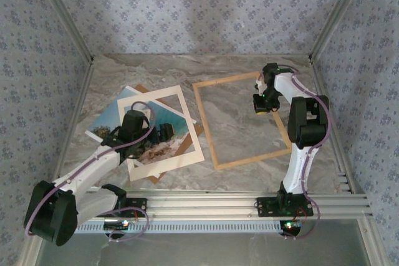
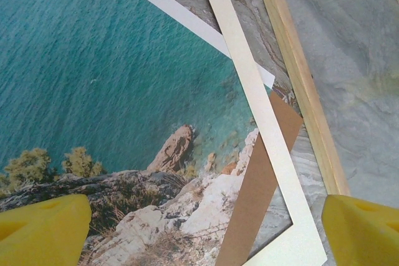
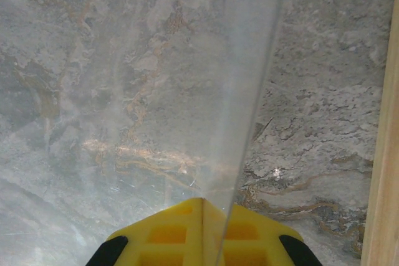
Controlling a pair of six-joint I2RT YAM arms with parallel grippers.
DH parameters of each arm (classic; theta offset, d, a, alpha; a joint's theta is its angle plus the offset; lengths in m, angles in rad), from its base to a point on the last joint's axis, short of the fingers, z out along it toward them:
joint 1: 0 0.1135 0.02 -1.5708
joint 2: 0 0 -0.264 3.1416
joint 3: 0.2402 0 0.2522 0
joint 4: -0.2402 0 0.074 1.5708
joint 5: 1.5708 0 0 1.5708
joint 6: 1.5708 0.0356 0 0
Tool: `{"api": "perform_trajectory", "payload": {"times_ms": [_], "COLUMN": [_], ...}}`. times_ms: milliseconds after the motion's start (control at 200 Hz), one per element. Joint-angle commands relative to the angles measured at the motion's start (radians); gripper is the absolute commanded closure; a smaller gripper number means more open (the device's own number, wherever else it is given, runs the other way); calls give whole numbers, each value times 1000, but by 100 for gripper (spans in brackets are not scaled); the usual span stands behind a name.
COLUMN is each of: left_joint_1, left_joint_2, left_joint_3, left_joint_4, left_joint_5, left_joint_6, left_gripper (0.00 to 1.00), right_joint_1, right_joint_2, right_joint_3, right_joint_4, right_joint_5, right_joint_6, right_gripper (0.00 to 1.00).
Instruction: Put the photo into the frame
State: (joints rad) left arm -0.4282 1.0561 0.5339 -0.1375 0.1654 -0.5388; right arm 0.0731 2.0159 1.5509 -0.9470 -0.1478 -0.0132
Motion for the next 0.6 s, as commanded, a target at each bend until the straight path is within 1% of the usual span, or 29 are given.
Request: {"api": "perform_trajectory", "payload": {"times_ms": [0,595], "left_joint_1": [-7,-17], "left_joint_2": [1,1], "left_joint_3": [17,20], "left_joint_4": [-2,-2], "left_joint_5": [9,7], "left_joint_6": [17,16], "left_gripper": [5,4], "right_joint_1": [-10,-16], "right_joint_2": [-3,-2], "right_joint_3": [24,15], "right_joint_4": [-38,-35], "right_joint_5": [44,54], "right_joint_6": [-18,-16], "right_gripper": [100,100]}}
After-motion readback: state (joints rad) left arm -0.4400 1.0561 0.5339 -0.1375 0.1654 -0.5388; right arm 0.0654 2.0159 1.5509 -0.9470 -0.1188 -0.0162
